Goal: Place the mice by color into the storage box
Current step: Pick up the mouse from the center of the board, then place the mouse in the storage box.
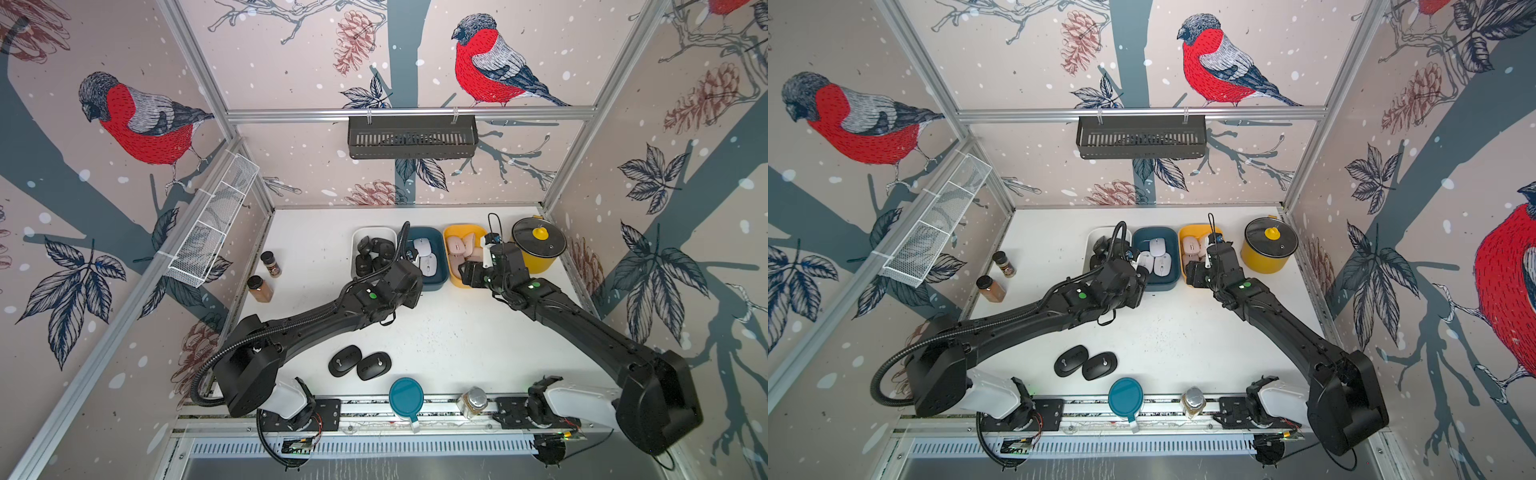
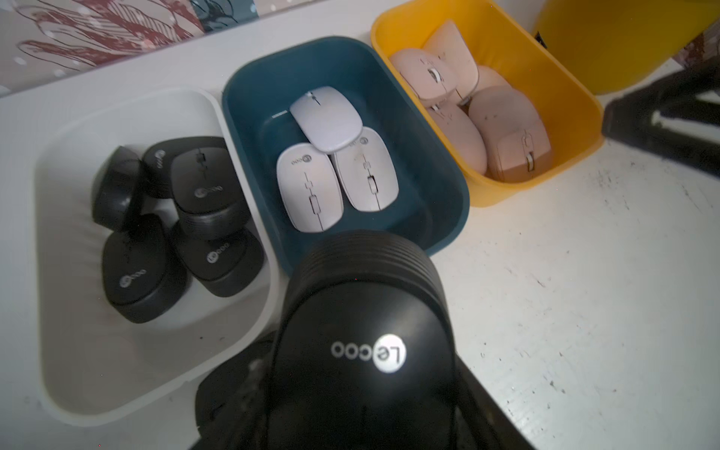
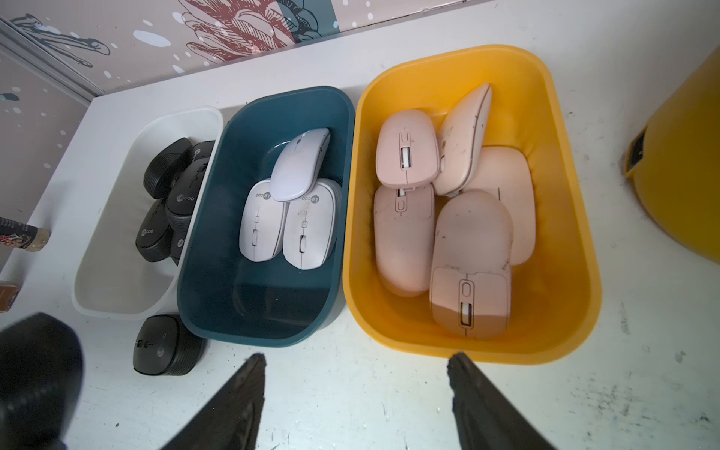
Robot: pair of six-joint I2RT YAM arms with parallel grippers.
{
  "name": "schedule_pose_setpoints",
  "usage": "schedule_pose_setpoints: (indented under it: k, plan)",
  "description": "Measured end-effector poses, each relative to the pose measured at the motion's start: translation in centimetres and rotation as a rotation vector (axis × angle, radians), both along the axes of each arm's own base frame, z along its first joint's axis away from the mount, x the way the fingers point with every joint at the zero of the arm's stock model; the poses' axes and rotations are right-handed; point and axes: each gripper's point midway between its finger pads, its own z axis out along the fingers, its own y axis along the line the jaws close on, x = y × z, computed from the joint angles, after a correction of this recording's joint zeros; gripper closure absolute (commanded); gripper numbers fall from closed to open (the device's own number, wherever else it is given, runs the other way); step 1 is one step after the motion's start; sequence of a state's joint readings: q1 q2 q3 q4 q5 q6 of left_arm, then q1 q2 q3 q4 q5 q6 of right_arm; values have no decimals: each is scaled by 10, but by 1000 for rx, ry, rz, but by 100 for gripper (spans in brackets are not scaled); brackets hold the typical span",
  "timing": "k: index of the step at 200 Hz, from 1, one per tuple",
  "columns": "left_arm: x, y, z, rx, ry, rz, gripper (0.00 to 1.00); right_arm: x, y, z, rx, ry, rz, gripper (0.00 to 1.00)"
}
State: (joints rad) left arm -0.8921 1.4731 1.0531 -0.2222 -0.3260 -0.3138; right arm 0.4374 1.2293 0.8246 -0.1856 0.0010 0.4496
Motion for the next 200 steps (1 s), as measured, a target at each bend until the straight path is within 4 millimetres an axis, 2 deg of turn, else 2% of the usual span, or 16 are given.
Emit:
schedule_pose_setpoints:
  k: [19,43,98,134,160,200]
  plan:
    - [8,4,14,6,-33,40,51,0,0,0,0,1,0,25]
    - [17,14,21,19,-48,82,51,0,0,0,-1,1,0,25]
    - [50,54,35,-26,-56,217,52,1,1,6,3,-9,0,25]
    - [62,70,35,-37,-46,255,52,2,1,7,3,-11,-1,25]
    - [73,88,30,-40,-33,306,51,1,0,6,0,-6,-2,25]
    - [87,111,14,-59,2,372,51,0,-1,2,-5,4,-3,25]
